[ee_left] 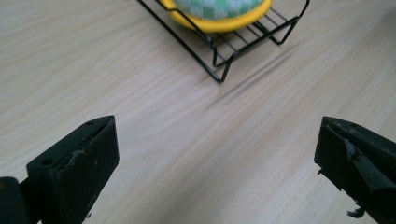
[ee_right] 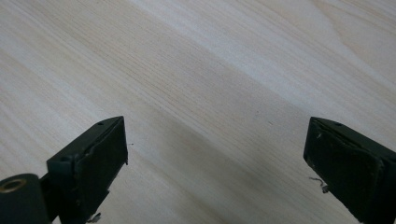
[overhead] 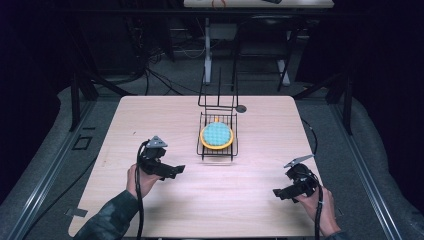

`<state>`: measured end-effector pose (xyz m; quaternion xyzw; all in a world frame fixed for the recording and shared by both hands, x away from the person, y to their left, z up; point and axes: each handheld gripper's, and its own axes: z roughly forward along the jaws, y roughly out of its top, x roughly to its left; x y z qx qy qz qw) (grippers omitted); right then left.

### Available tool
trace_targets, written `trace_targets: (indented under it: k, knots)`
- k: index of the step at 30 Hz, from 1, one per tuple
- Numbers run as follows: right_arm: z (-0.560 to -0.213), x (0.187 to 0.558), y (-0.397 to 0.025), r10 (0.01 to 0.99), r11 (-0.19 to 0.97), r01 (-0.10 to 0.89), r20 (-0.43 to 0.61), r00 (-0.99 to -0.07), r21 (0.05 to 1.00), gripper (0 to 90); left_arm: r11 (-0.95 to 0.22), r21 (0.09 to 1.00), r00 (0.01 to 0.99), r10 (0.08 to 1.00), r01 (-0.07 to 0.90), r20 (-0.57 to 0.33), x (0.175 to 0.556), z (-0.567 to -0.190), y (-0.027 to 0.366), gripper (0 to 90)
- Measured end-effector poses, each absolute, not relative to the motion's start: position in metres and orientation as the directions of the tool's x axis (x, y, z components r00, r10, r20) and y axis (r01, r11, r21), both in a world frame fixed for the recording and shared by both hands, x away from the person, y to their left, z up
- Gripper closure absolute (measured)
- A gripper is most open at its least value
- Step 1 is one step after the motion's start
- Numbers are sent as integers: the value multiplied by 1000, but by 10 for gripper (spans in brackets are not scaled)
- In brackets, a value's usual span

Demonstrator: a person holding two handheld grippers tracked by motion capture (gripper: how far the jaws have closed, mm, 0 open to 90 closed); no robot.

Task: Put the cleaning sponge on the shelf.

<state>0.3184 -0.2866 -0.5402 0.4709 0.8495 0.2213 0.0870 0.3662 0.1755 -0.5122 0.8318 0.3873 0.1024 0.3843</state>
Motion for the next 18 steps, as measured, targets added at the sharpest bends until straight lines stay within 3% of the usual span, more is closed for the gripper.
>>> trace_targets:
  k: [9,18]
  knots:
    - [-542,319,-286,836,459,759,65,-545,462,62,-400,659,640,751,637,-163,355,-524,201,0]
    - [-543,319,-286,833,457,760,79,-548,463,67,-450,642,671,728,621,-139,359,-529,192,0]
